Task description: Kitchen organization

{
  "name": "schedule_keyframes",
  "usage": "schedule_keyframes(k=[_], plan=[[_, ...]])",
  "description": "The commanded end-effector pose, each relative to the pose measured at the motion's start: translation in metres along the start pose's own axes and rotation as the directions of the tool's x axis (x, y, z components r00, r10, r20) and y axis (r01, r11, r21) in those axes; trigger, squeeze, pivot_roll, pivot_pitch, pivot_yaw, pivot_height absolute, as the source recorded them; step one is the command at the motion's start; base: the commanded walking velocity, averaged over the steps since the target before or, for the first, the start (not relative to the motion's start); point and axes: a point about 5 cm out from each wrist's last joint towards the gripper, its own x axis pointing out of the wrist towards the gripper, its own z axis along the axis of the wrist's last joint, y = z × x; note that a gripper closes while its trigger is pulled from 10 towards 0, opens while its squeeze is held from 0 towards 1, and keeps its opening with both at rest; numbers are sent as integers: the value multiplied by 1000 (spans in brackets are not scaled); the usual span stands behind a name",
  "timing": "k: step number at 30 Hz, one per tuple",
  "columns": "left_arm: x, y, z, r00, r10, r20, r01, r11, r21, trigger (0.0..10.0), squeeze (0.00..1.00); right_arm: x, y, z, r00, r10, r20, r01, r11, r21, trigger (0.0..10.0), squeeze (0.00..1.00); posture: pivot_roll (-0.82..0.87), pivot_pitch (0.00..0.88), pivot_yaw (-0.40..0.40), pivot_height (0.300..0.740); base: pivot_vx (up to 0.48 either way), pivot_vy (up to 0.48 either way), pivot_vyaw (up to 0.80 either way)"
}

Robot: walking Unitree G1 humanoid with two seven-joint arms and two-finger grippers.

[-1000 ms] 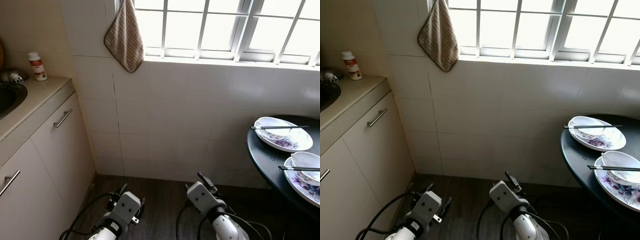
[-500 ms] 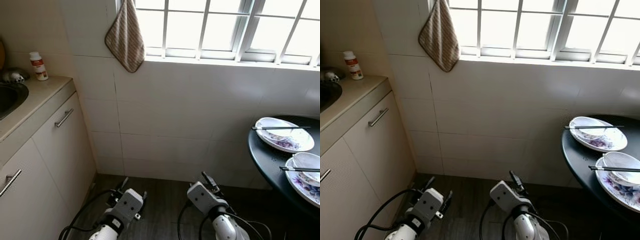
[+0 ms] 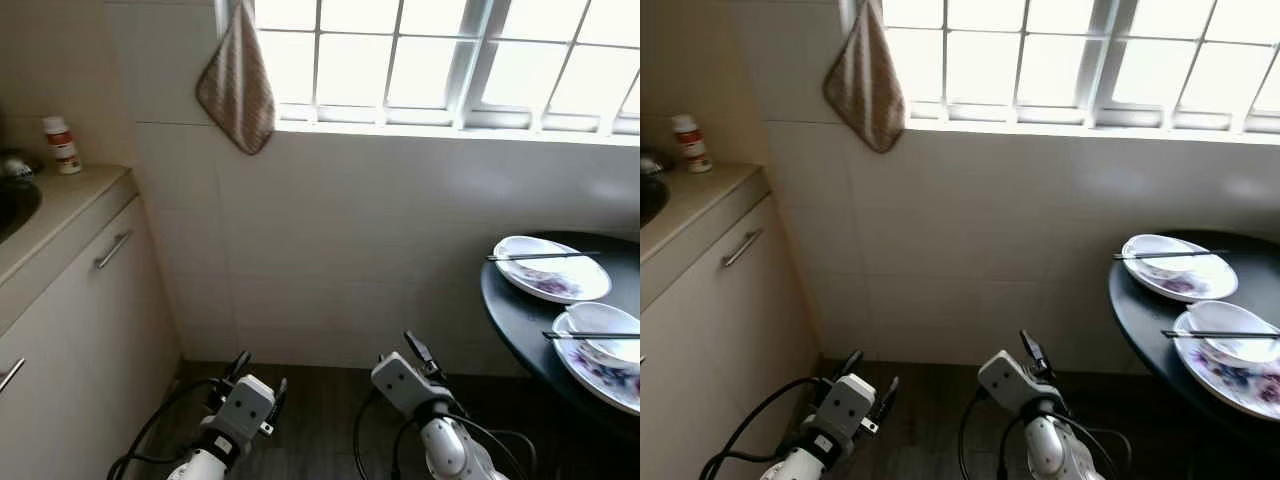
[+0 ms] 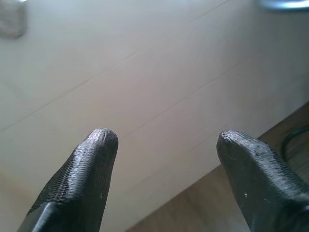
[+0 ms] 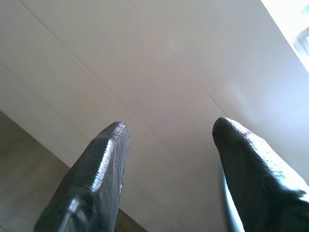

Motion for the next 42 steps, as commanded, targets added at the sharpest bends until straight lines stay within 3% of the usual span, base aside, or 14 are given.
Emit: schedule_keyframes(k=[1, 6, 16, 23, 26, 38, 40, 42], plan=[[3, -5, 3, 1000, -22, 18, 22, 1000, 6, 10000, 0, 1, -3, -3, 1000, -12, -6, 12, 1000, -21, 10000, 0, 17, 0, -56, 736, 240, 0, 0], [5, -5, 2, 999, -29, 19, 29, 1000, 10, 10000, 0, 4, -3, -1, 1000, -11, 2, 11, 999, -40, 10000, 0, 18, 0, -59, 736, 49, 0, 0], [7, -5, 3, 999, -19, 27, 19, 1000, 11, 10000, 0, 10, -5, 4, 1000, -18, 23, 20, 996, -88, 10000, 0, 23, 0, -65, 736, 52, -400, 0], [7, -3, 3, 999, -12, 32, 13, 1000, -7, 10000, 0, 12, -5, 3, 1000, -25, 18, 27, 994, -105, 10000, 0, 26, 0, -66, 736, 0, 0, 0], [7, -5, 1, 999, -29, 18, 28, 999, 16, 10000, 0, 12, -7, 1, 999, -45, 5, 45, 990, -131, 10000, 0, 26, 0, -66, 736, 0, 0, 0], [5, -4, 1, 1000, -16, 26, 16, 1000, -17, 10000, 0, 13, -18, -12, 993, -106, -45, 91, 965, -246, 10000, 0, 24, 0, -65, 736, 0, -393, 0], [5, -3, 2, 1000, -11, 27, 12, 1000, -21, 10000, 0, 18, -27, -11, 990, -142, -6, 131, 929, -347, 10000, 0, 26, 0, -67, 736, 0, 0, 0], [5, -3, 1, 1000, -12, 24, 12, 1000, -22, 10000, 0, 21, -33, -12, 987, -158, -9, 143, 917, -372, 10000, 0, 25, 0, -66, 736, 0, 0, 0]])
